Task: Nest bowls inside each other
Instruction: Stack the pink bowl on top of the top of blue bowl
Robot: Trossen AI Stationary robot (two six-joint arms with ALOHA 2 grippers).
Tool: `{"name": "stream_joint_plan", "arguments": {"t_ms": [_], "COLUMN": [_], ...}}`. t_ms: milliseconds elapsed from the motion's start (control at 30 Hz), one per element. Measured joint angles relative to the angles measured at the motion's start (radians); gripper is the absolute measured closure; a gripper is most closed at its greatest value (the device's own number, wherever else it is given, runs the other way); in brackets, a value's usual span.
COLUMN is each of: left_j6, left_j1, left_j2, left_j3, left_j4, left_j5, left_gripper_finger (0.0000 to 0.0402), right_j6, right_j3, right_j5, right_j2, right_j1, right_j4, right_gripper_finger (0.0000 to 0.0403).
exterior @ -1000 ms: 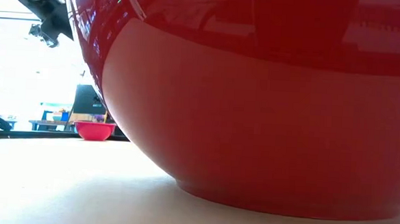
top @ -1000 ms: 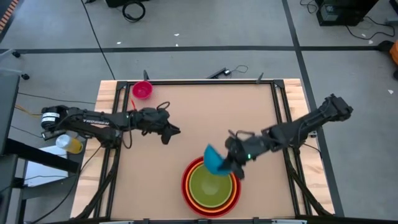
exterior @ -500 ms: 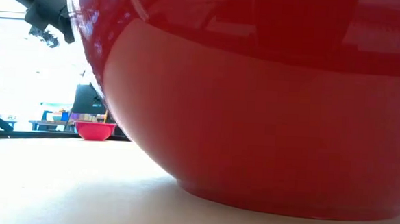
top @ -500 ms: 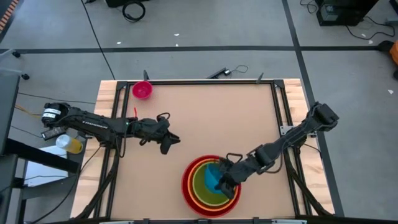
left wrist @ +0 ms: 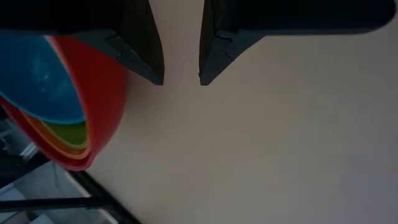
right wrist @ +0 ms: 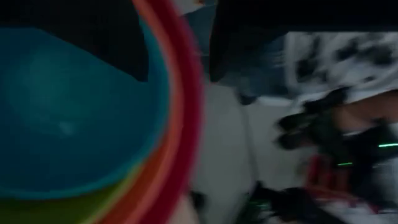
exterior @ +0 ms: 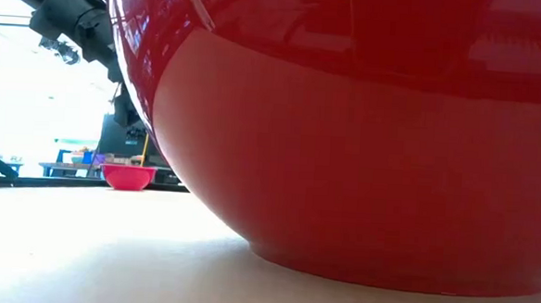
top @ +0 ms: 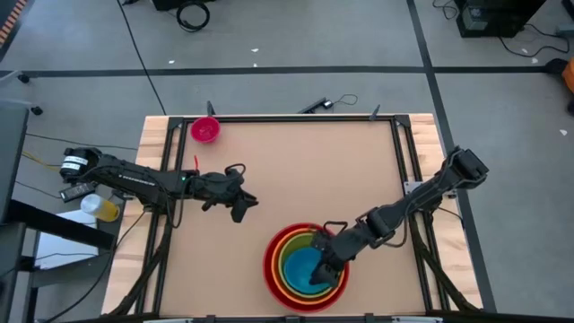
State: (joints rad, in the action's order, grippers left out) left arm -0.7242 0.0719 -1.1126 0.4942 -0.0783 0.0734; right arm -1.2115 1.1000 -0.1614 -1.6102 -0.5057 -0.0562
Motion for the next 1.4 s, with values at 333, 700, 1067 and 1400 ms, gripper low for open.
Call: {"name": "stream_joint_plan", "arguments": {"t_ms": [333, 700, 1067, 1400], "left_j6": [-0.043, 0.038, 0.394, 0.601], "left_j1": [-0.008, -0.198, -0.681, -0.848], "left_j2": [0.000, 0.043, -0.020, -0.216], "left_j3": [0.000, 0.320, 0.388, 0.384], "left_j4": [0.054, 0.796, 0.974, 0.827], "left_j5": [0.012, 0.094, 0.059, 0.122], "left_gripper_finger": [0.0299, 0.0299, 0.0297, 0.0252], "right_j6": [0.017, 0.182, 0.325, 0.463], "right_j3": [0.000, 0.000, 0.000, 0.000], "right_j5": [-0.019, -0.026, -0.234, -0.409], "right_j2": [0.045, 0.081, 0.107, 0.109], "right_j1": [0.062, 0.303, 0.575, 0.735], "right_j4": [0.029, 0.003, 0.008, -0.007], "right_gripper_finger": [0.0222, 0.0224, 0.0224, 0.0224]}}
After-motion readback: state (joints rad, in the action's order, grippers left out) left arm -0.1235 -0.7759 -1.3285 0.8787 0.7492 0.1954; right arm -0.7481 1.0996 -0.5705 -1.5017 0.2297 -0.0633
